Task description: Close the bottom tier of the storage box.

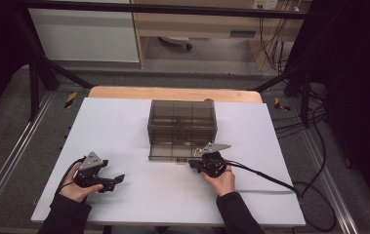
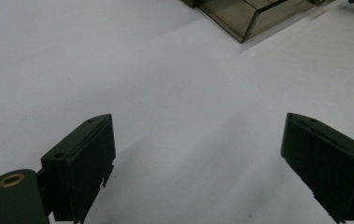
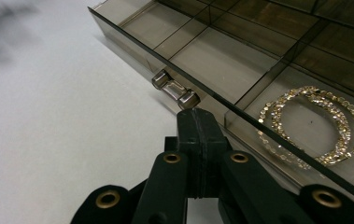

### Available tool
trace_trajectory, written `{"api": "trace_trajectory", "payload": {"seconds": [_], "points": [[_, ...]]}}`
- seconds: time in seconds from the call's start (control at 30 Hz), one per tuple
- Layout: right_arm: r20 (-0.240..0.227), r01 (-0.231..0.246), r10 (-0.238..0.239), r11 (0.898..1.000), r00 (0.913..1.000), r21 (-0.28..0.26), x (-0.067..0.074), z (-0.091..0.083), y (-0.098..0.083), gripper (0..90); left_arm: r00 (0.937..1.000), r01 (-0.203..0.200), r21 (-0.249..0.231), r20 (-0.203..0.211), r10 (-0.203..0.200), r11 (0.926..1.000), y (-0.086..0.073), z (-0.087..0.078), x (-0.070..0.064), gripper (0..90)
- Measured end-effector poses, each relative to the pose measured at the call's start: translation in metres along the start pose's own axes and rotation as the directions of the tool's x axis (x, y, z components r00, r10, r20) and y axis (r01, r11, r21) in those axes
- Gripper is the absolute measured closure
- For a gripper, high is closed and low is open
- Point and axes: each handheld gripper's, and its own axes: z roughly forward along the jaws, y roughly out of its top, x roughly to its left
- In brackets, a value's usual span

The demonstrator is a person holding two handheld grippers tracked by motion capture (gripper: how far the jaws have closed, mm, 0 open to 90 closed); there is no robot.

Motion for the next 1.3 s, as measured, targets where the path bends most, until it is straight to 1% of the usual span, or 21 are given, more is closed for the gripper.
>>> {"api": "trace_trajectory", "payload": {"seconds": [0.23, 0.53, 0.9, 1.03, 1.3], "points": [[0.014, 0.003, -0.003, 1.000, 0.9999, 0.000, -0.004, 0.003, 0.002, 90.0, 1.0000, 0.000, 0.002, -0.001, 0.000, 1.0000, 0.000, 0.000, 0.000, 9.7], [0.014, -0.002, 0.002, 1.000, 0.9999, 0.002, -0.006, 0.005, 0.003, 90.0, 1.0000, -0.002, 0.003, -0.001, 0.002, 1.0000, 0.000, 0.000, 0.000, 9.7], [0.025, -0.008, 0.008, 1.000, 0.9996, 0.002, -0.009, 0.007, 0.007, 90.0, 1.0000, -0.002, 0.003, -0.001, 0.002, 1.0000, 0.000, 0.000, 0.000, 9.7], [0.028, -0.003, 0.003, 1.000, 0.9996, -0.001, -0.011, 0.008, 0.009, 90.0, 1.0000, -0.001, 0.002, -0.001, 0.001, 1.0000, 0.000, 0.000, 0.000, 9.7], [0.032, -0.006, 0.006, 1.000, 0.9995, -0.001, -0.014, 0.010, 0.012, 90.0, 1.0000, -0.001, 0.001, -0.002, 0.001, 1.0000, 0.000, 0.000, 0.000, 9.7]]}}
